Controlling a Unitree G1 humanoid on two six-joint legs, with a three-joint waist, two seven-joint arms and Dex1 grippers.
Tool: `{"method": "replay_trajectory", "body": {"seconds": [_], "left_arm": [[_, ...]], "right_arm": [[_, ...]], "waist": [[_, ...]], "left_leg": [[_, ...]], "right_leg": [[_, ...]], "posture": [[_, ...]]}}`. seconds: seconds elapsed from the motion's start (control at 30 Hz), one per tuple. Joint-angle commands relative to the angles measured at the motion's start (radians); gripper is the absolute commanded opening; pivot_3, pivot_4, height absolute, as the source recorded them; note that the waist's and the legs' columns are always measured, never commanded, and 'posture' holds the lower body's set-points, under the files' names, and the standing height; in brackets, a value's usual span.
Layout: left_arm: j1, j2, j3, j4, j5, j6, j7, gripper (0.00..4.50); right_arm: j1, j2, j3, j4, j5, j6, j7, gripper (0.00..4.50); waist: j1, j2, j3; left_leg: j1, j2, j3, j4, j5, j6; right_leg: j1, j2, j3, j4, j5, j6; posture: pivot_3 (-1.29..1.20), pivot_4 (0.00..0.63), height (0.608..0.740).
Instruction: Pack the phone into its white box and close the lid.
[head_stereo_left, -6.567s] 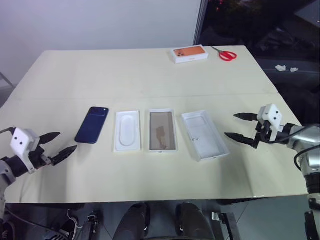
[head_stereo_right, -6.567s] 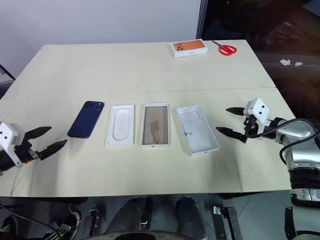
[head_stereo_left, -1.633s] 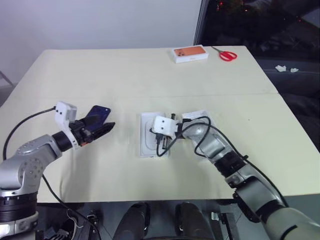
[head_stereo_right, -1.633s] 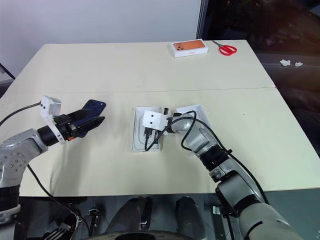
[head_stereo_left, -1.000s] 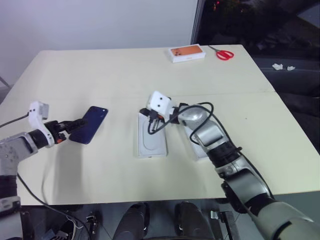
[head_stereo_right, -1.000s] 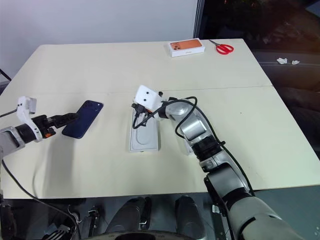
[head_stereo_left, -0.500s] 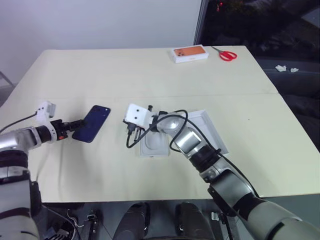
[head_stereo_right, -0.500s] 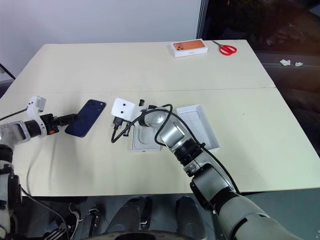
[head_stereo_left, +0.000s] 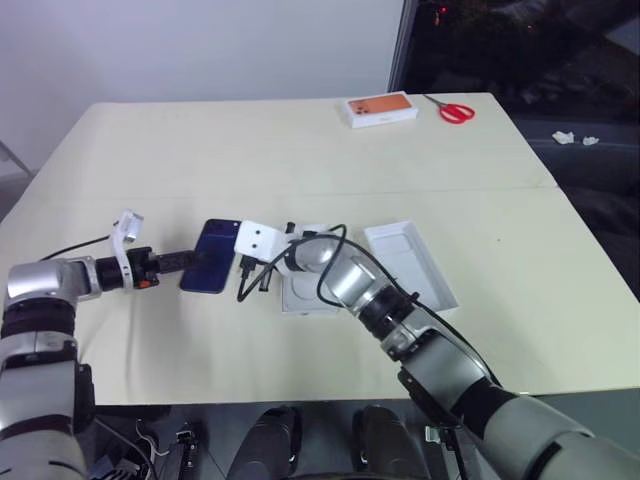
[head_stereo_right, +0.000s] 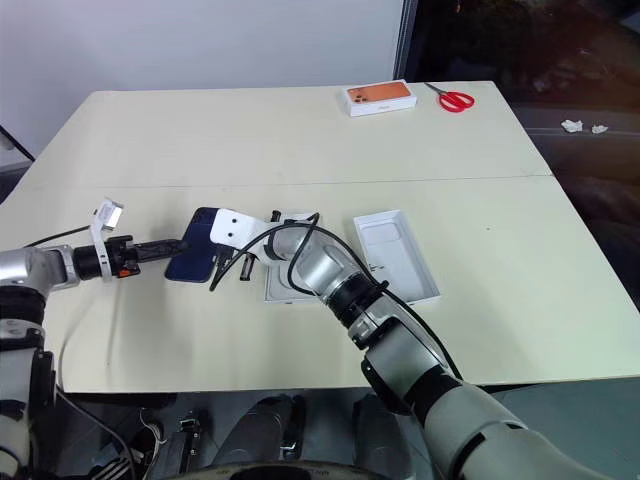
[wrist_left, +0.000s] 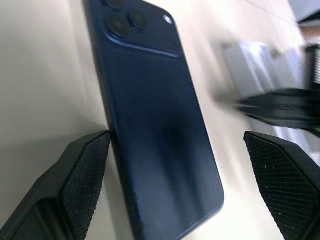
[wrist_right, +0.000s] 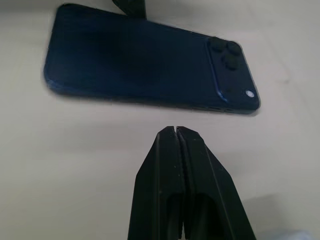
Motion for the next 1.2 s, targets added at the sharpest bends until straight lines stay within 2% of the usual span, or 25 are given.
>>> {"method": "replay_trajectory", "body": {"seconds": [0.03,0.27,0.37,0.43,0.67,0.83,0.9,1.03,1.2], "left_arm": [[0.056,-0.063,-0.045,-0.008,-0.011,0.101,0.016,4.50],[0.101,-0.100,-0.009,-0.074,-0.037,0.120,0.072,4.50],[0.107,-0.129,0.008,-0.092,-0.056,0.141,0.099,4.50],[0.111,-0.157,0.017,-0.115,-0.077,0.174,0.114,4.50],[0.095,-0.207,0.065,-0.173,-0.151,0.312,0.140,4.50],[0.078,-0.208,0.109,-0.178,-0.183,0.381,0.152,4.50],[0.086,-0.202,0.095,-0.211,-0.161,0.349,0.167,4.50],[0.070,-0.173,0.116,-0.201,-0.103,0.298,0.273,4.50],[0.061,-0.155,0.153,-0.300,-0.121,0.420,0.394,4.50]], "right_arm": [[-0.034,0.024,0.007,0.040,-0.014,-0.022,-0.003,0.07],[-0.035,0.037,0.034,0.098,-0.049,-0.021,0.021,0.07],[-0.033,0.042,0.026,0.099,-0.050,-0.019,0.019,0.07],[-0.035,0.041,0.025,0.099,-0.053,-0.023,0.019,0.07],[-0.027,0.026,0.016,0.089,-0.066,-0.032,0.027,0.07],[-0.024,0.029,0.010,0.078,-0.070,-0.033,0.030,0.07],[-0.024,0.029,0.010,0.078,-0.074,-0.038,0.032,0.07],[-0.022,0.026,0.004,0.068,-0.076,-0.036,0.040,0.07],[-0.018,0.020,0.004,0.059,-0.074,-0.033,0.063,0.07]], "waist": [[0.001,0.000,0.000],[-0.002,0.004,-0.005],[0.000,0.007,-0.006],[0.000,0.008,-0.007],[0.003,0.010,-0.008],[0.001,0.010,-0.008],[0.001,0.010,-0.008],[0.001,0.010,-0.008],[-0.004,0.010,-0.008]], "left_leg": [[0.000,0.000,0.000,0.000,0.000,0.000],[0.001,0.000,0.000,0.000,0.000,0.000],[0.006,0.000,0.000,-0.001,-0.001,0.001],[0.015,0.000,0.000,-0.004,-0.002,0.002],[0.016,0.000,-0.001,-0.004,-0.002,0.003],[0.016,0.000,-0.001,-0.004,-0.002,0.003],[0.016,0.000,-0.001,-0.004,-0.002,0.003],[0.016,0.000,-0.001,-0.004,-0.002,0.003],[0.016,0.001,-0.002,-0.004,-0.002,0.002]], "right_leg": [[0.000,0.000,0.000,0.000,0.000,0.000],[0.001,0.000,0.000,0.000,0.000,0.000],[0.006,0.000,0.000,-0.001,0.000,0.000],[0.016,0.000,0.000,-0.005,0.000,0.000],[0.018,0.000,-0.001,-0.007,-0.001,0.000],[0.018,0.000,-0.001,-0.007,-0.001,0.000],[0.018,0.000,-0.001,-0.007,-0.001,0.000],[0.018,0.000,-0.001,-0.007,-0.001,0.000],[0.018,0.000,-0.001,-0.007,-0.001,0.000]], "posture": [[0.00,0.150,0.740],[0.00,0.150,0.740],[0.00,0.150,0.740],[0.00,0.150,0.740],[0.00,0.150,0.740],[0.00,0.150,0.740],[0.00,0.150,0.740],[0.00,0.150,0.740],[0.00,0.150,0.740]]}}
